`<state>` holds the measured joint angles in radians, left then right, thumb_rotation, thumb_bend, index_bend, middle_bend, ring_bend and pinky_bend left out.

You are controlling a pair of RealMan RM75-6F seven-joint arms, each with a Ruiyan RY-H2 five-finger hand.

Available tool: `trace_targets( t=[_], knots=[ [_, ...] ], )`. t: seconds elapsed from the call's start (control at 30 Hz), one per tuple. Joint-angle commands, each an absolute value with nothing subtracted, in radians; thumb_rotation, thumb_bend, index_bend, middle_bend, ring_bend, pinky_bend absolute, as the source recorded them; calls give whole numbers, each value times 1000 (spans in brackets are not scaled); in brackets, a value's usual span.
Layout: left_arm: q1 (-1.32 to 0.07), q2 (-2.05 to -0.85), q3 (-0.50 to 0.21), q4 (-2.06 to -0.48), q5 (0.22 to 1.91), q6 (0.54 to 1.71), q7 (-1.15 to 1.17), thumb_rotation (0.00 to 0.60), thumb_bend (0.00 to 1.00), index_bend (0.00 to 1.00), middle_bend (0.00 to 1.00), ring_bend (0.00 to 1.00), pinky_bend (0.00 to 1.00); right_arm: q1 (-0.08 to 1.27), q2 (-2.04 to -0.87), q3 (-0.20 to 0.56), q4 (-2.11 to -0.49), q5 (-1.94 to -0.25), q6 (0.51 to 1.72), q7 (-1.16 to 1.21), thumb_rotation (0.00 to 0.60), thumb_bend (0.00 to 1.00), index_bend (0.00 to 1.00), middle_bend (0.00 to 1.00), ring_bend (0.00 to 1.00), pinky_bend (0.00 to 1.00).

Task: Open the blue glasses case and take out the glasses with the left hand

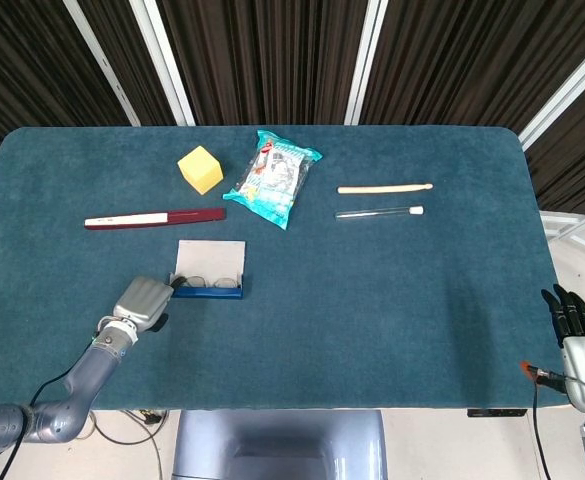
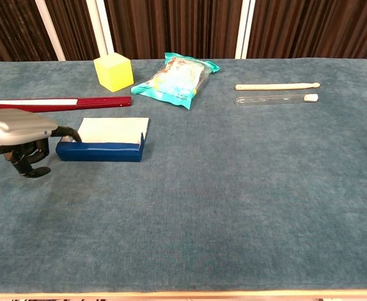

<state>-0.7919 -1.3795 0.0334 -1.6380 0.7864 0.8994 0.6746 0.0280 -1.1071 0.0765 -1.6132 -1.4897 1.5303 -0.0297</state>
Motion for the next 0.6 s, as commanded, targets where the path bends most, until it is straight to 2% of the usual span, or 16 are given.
trace_targets(
  t=[0.03, 0.27, 0.6],
  knots=[
    [-790, -1362, 44, -1658, 788, 901, 676, 600, 399, 199, 835, 730, 812, 28, -1107, 76, -1613, -1490, 1530, -30, 600, 182, 0, 0, 0, 179],
    [-782, -1297, 72, -1753, 830, 895, 660, 600, 399, 273, 845, 737, 814, 28, -1109, 77, -1612, -1490, 1531, -32, 600, 183, 0, 0, 0, 179],
    [-811, -1272, 105, -1884, 878, 838, 664, 600, 399, 262, 845, 737, 815, 29, -1109, 77, -1613, -1490, 1530, -33, 600, 183, 0, 0, 0, 179]
  ],
)
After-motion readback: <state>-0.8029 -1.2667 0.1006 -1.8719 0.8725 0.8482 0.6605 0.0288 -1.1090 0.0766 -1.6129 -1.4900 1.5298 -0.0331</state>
